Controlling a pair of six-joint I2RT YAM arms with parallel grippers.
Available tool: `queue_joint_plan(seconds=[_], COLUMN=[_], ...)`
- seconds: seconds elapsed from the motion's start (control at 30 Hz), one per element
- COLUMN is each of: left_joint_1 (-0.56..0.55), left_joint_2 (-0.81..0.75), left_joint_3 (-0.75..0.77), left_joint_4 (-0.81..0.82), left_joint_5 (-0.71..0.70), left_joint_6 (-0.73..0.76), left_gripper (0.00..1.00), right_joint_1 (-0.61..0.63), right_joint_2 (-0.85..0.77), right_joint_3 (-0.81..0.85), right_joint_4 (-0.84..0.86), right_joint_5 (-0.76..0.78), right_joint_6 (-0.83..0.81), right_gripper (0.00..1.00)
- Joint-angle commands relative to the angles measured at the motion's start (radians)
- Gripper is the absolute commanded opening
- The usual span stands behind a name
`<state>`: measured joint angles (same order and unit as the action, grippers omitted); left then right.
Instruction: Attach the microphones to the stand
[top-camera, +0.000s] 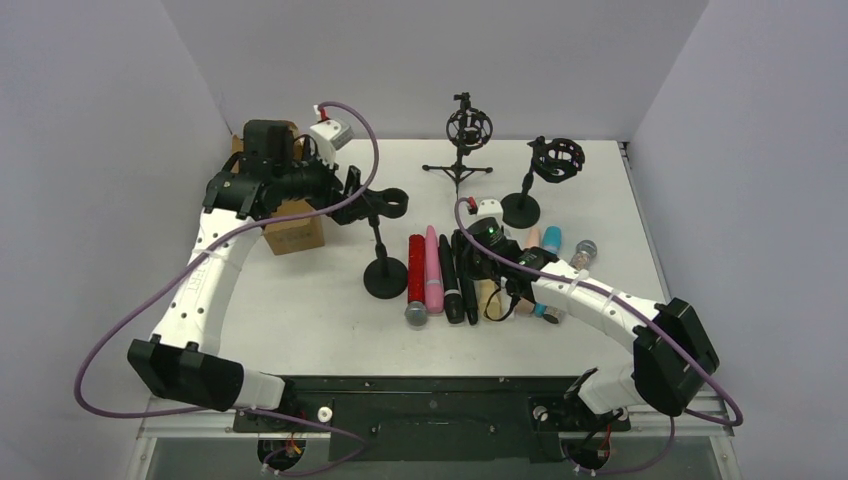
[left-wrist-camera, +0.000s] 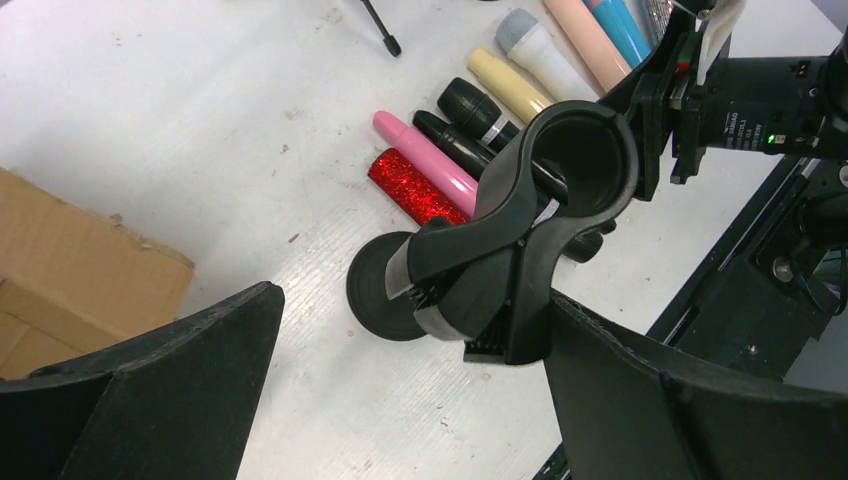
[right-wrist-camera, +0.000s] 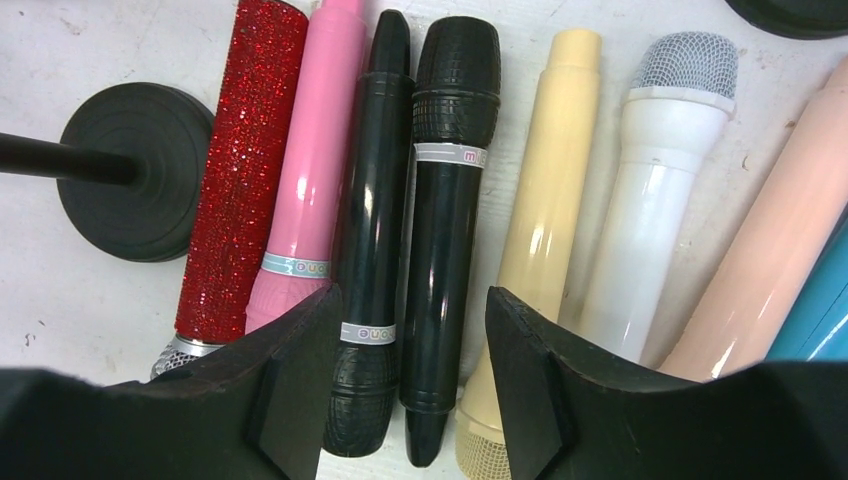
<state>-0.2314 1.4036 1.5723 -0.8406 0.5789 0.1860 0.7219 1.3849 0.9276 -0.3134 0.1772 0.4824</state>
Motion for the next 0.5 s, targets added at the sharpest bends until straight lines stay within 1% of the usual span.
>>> queue_joint_plan(seconds=[0.0, 0.07, 0.1, 0.13, 0.17, 0.2, 0.23, 0.3, 0.37, 0.47], left_joint_1=[0.045, 0.080, 0.099, 0.147, 0.175, 0.240, 0.272, 0.357, 0.377, 0.380], left_joint_2=[-0.062, -0.063, -0.063, -0.060, -0.058, -0.051, -0.047, -0.026, 0.001, 0.039], left_joint_3=[0.085, 0.121, 0.151, 0.166, 0.193, 0.204, 0.222, 0.245, 0.273, 0.296], left_joint_4=[-0.045, -0.071, -0.077, -0.084, -0.085, -0.082, -0.079, -0.080, -0.107, -0.174], left_joint_5=[-0.012, -0.003, 0.026, 0.051, 0.120, 0.154, 0.219, 0.273, 0.268, 0.248], left_joint_6=[-0.022, -0.035, -0.044, -0.066, -0.082, -0.117, -0.134, -0.171, -0.174, -0.122], left_gripper=[0.96, 0.96, 0.96, 0.96, 0.96, 0.96, 0.96, 0.96, 0.96, 0.96], right_joint_1=[0.004, 0.001, -0.001, -0.003, -0.007, -0.009, -0.013, -0.014, -0.015, -0.016], right_joint_2=[0.000, 0.002, 0.003, 0.006, 0.008, 0.016, 0.020, 0.042, 0.069, 0.104], right_joint_3=[-0.004, 0.000, 0.002, 0.005, 0.007, 0.013, 0.017, 0.038, 0.070, 0.094], right_joint_4=[0.009, 0.000, -0.007, -0.010, -0.016, -0.018, -0.018, -0.024, -0.037, -0.051], right_joint_5=[0.028, 0.029, 0.033, 0.033, 0.030, 0.028, 0.019, 0.005, 0.003, 0.018], right_joint_6=[-0.006, -0.012, -0.012, -0.014, -0.014, -0.014, -0.015, -0.013, -0.012, -0.003], right_gripper=[0.50, 0.49, 0.48, 0.47, 0.46, 0.44, 0.43, 0.41, 0.40, 0.40])
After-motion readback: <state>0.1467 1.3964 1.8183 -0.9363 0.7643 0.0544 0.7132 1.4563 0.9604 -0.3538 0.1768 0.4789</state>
